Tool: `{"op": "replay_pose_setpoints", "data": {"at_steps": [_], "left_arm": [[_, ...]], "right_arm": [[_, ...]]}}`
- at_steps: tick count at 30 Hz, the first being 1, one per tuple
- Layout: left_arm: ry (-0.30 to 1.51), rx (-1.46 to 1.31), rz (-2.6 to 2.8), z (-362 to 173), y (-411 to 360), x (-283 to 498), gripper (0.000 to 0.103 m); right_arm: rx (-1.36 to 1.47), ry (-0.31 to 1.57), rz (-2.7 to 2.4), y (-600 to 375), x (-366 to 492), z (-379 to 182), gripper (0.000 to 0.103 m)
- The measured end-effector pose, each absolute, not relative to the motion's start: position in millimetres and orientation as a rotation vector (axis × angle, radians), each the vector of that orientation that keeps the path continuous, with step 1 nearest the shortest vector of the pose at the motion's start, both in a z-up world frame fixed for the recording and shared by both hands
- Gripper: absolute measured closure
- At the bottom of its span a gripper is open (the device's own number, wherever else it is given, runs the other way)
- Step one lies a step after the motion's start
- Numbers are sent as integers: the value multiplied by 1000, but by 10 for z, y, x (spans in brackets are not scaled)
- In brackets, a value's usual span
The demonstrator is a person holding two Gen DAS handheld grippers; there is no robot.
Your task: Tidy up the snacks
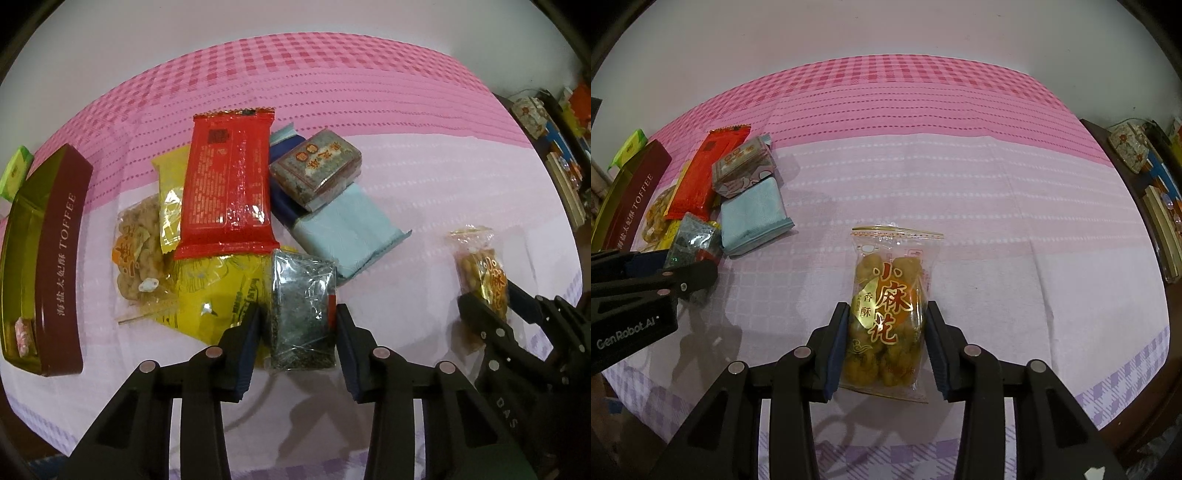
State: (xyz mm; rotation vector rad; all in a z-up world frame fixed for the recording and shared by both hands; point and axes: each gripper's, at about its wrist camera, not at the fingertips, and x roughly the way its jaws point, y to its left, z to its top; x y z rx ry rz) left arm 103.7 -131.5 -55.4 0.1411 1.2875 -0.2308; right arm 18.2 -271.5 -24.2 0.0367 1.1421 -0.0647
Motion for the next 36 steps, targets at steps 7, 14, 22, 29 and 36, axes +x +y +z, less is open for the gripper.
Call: {"op": "replay_pose_setpoints", "data": {"at_steps": [7, 14, 22, 29, 36], "left_arm": [[1302, 139, -249, -534, -1302, 941, 63], [1310, 131, -273, -506, -1285, 842, 63], [1306, 114, -317, -355, -1188, 727, 63], [1285, 108, -337, -172, -1067, 676, 63], [1255, 78, -315, 15, -857, 739, 63]], "right_arm": [[31, 1140, -68, -2698, 174, -243, 65], [32, 1138, -76, -2690, 178, -245, 65], [24, 1137, -75, -2687, 179, -247, 65], [22, 1135, -78, -2685, 172, -247, 66], [22, 1133, -80, -2688, 176, -248, 66]]}}
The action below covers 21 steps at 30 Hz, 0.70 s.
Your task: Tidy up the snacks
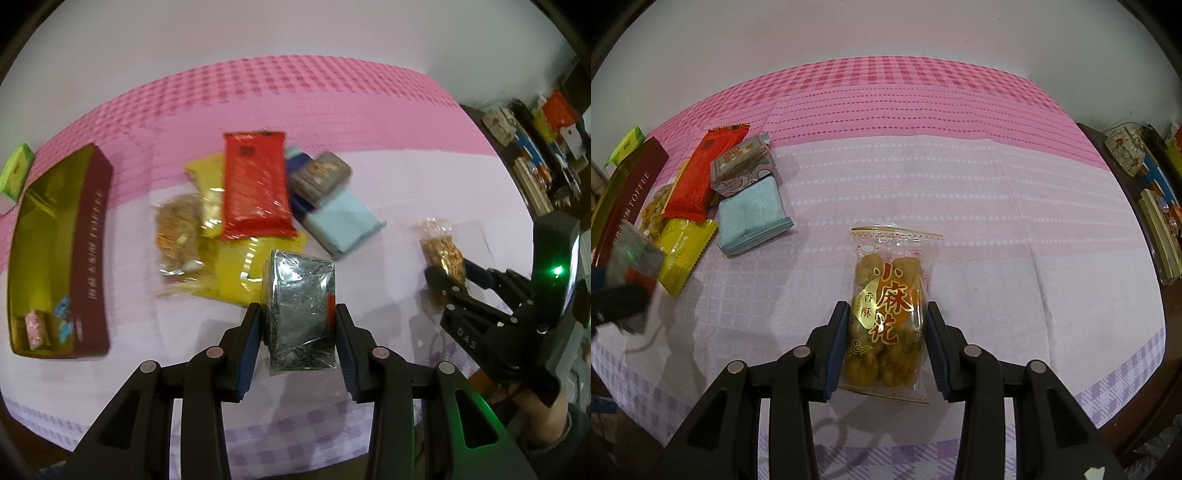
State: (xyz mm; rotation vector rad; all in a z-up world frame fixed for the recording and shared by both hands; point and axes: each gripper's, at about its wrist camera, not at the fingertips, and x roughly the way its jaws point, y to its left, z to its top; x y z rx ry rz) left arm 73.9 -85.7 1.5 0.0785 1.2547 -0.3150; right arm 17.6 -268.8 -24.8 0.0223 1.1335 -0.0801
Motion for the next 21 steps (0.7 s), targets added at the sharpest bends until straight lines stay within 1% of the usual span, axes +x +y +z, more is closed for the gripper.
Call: {"op": "replay_pose_setpoints", "data": {"at_steps": [4, 11, 16, 21], "left_arm": [[1225, 64, -279, 158, -607, 820, 63], [1165, 34, -159, 400, 95, 972, 63], [1162, -7, -49, 398, 675, 1103, 63], [1187, -64, 30, 263, 1177, 1205, 63]], "right_arm": [[25, 1133, -87, -2680, 170, -249, 66], [31, 1135, -97, -2670, 181, -252, 66], [40, 1142, -118, -2670, 188, -251, 67], [51, 1154, -139, -2659, 197, -246, 68]]}}
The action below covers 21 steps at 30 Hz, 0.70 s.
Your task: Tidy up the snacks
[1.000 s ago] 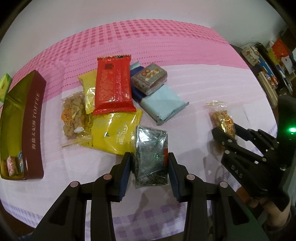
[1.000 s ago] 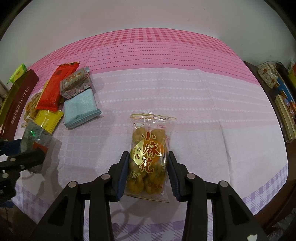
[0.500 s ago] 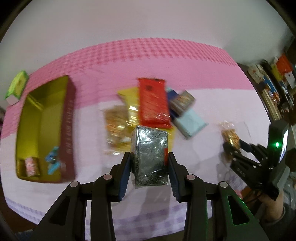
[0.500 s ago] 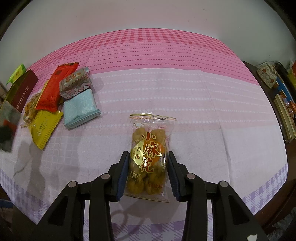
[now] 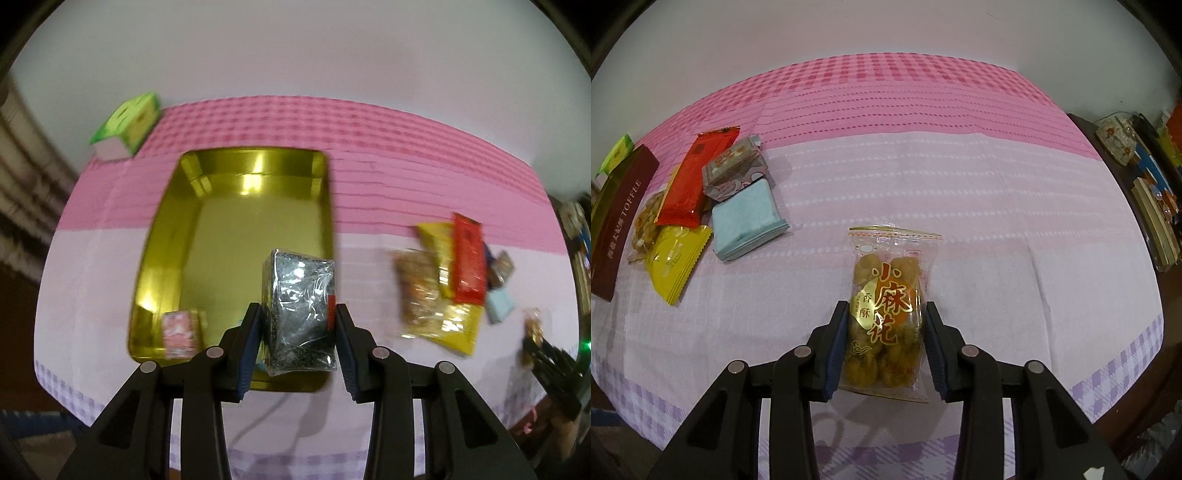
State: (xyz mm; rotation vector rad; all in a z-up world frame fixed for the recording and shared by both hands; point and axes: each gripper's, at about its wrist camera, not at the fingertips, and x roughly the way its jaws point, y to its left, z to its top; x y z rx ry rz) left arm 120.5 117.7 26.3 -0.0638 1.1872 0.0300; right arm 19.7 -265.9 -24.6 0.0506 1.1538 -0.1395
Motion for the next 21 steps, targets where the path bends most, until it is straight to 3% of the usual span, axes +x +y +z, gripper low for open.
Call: {"op": "replay_pose_setpoints", "data": {"at_steps": [21], "left_arm": [[1313, -112, 53, -491, 1748, 1241, 63]], "right_arm": [[108, 1198, -224, -2679, 271, -244, 68]]}}
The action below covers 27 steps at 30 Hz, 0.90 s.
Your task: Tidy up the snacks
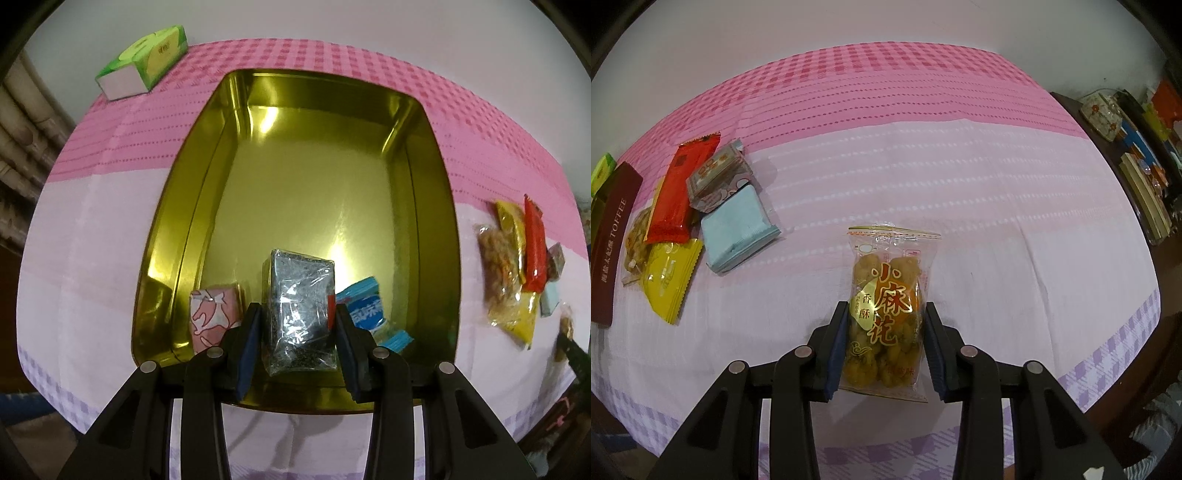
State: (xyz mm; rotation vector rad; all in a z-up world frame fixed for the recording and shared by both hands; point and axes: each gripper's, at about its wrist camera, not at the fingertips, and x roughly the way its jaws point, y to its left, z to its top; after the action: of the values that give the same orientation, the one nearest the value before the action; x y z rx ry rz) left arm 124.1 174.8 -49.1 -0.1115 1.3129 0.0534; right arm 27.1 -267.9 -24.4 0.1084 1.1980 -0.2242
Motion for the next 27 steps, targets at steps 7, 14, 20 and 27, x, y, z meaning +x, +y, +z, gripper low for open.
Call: {"op": "replay_pose_setpoints", "data": {"at_steps": [7, 14, 20, 27], "left_arm": [[1317, -100, 38, -565, 1729, 1212, 63], [1303, -118, 36, -594, 1778, 1153, 63], [1267, -57, 28, -557, 1712, 1102, 59], [1180, -35, 3, -330, 1642, 992, 48]], "right_arm": [[115, 1194, -249, -2631, 254, -235, 69], [125, 1167, -257, -2569, 215, -100, 69], [117, 1122, -233, -2425, 226, 133, 69], [83, 1074, -141, -1962, 331, 384, 69]]}}
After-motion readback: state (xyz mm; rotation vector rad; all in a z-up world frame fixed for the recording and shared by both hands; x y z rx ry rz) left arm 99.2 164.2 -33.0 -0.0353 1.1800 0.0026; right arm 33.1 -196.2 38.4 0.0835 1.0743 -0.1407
